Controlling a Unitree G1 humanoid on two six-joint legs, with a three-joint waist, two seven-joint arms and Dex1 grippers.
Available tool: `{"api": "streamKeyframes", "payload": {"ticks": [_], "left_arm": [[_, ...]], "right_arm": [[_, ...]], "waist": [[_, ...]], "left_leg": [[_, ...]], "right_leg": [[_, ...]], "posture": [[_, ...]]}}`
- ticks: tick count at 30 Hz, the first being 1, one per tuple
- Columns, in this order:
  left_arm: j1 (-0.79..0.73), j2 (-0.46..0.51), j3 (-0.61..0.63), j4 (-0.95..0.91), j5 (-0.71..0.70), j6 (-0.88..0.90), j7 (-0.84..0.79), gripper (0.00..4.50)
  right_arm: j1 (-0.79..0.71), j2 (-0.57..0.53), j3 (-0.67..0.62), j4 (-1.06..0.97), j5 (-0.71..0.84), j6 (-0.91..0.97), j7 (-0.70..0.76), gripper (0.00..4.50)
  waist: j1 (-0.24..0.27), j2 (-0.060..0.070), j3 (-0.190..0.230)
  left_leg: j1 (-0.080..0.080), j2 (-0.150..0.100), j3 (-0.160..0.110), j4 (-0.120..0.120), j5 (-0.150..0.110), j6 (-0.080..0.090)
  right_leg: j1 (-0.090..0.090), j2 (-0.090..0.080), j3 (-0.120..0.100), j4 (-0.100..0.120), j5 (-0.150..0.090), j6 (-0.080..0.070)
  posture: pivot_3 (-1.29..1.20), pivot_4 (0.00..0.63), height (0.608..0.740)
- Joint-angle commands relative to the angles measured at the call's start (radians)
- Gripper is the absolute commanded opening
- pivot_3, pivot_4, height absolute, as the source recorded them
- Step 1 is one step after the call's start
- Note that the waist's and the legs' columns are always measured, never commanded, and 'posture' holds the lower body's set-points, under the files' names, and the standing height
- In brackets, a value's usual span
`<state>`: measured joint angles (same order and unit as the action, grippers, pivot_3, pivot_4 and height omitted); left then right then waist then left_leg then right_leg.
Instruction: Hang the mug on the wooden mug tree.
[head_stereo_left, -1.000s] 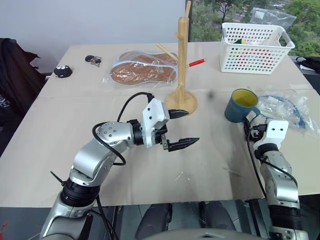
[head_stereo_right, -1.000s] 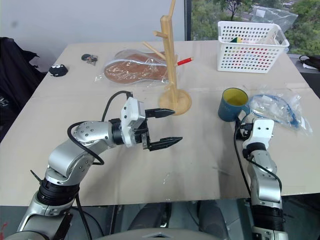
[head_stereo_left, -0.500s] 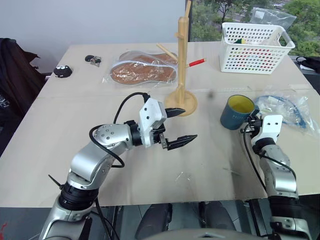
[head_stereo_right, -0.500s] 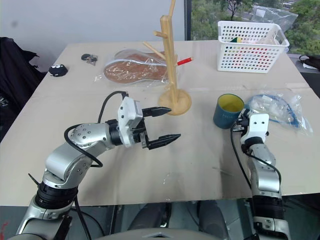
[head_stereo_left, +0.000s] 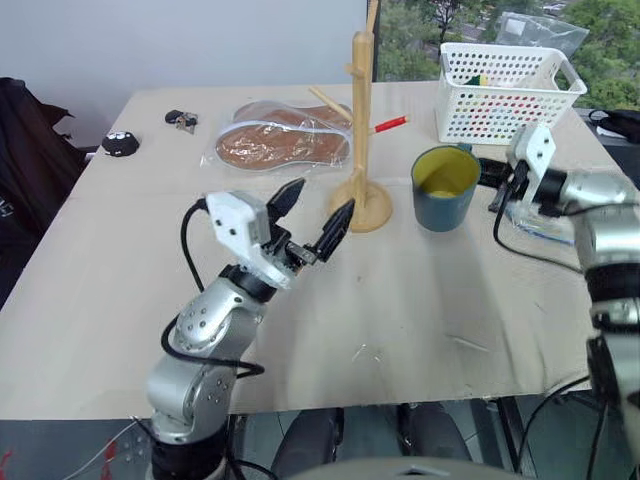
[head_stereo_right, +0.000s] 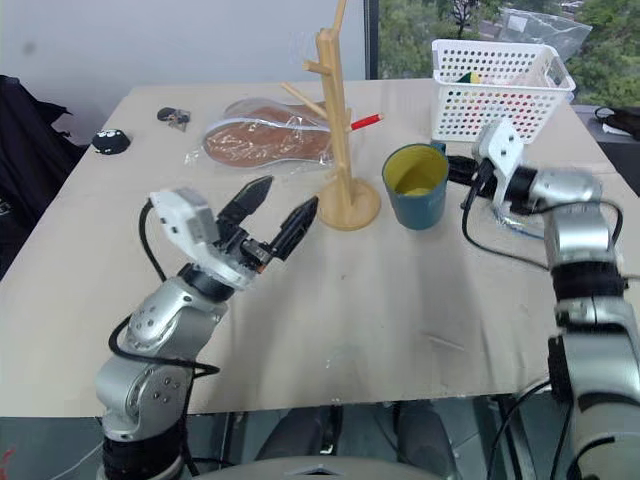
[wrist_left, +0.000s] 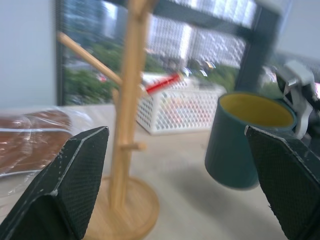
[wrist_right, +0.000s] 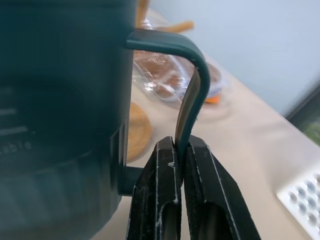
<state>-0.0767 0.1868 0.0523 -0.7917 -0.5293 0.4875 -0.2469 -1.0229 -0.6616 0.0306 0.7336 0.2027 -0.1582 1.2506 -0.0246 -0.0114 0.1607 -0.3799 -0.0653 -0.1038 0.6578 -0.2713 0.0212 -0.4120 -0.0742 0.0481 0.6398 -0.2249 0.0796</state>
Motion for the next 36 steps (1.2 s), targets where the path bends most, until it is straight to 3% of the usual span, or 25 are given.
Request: {"api": "streamKeyframes", "payload": {"ticks": [1,10,23,35,36], "left_arm": [[0.011,-0.003,-0.019,-0.073,0.023,-0.05,0.02,4.5],[0.015,0.02,-0.064,-0.078,0.029,-0.115,-0.017,4.5],[0.058,0.045,-0.088,-0.091,-0.005,-0.155,-0.069,4.5],[-0.026,0.042,-0.09,-0.053,0.003,-0.131,-0.037,4.5],[-0.026,0.042,-0.088,-0.053,0.002,-0.131,-0.036,4.5]], "right_arm": [[-0.205,-0.012,0.024,0.217,-0.057,-0.139,0.142,0.04],[-0.451,0.079,0.058,0.485,-0.168,-0.26,0.23,0.04],[-0.518,0.132,0.052,0.569,-0.268,-0.269,0.144,0.04],[-0.536,0.191,0.054,0.599,-0.337,-0.212,0.025,0.04],[-0.537,0.193,0.054,0.6,-0.341,-0.209,0.024,0.28]], "waist": [[0.0,0.0,0.0],[0.008,0.0,0.0],[0.009,0.001,0.0],[0.007,0.001,0.001],[0.008,0.001,0.001]], "left_leg": [[0.0,0.0,0.0,-0.001,0.0,0.0],[-0.002,0.0,0.0,-0.004,0.0,0.0],[-0.002,0.0,0.0,-0.004,0.0,-0.001],[-0.002,0.0,0.0,-0.004,0.0,-0.001],[-0.002,0.0,0.0,-0.005,0.0,-0.001]], "right_leg": [[0.0,0.0,0.0,0.0,0.0,0.0],[-0.002,-0.001,0.0,-0.003,0.0,-0.001],[-0.003,-0.001,0.0,-0.002,0.0,-0.001],[-0.005,0.0,0.0,-0.001,0.0,-0.001],[-0.005,0.0,0.0,-0.001,0.0,-0.001]], "posture": [[0.0,0.15,0.74],[0.0,0.15,0.74],[0.0,0.15,0.74],[0.0,0.15,0.74],[0.0,0.15,0.74]]}}
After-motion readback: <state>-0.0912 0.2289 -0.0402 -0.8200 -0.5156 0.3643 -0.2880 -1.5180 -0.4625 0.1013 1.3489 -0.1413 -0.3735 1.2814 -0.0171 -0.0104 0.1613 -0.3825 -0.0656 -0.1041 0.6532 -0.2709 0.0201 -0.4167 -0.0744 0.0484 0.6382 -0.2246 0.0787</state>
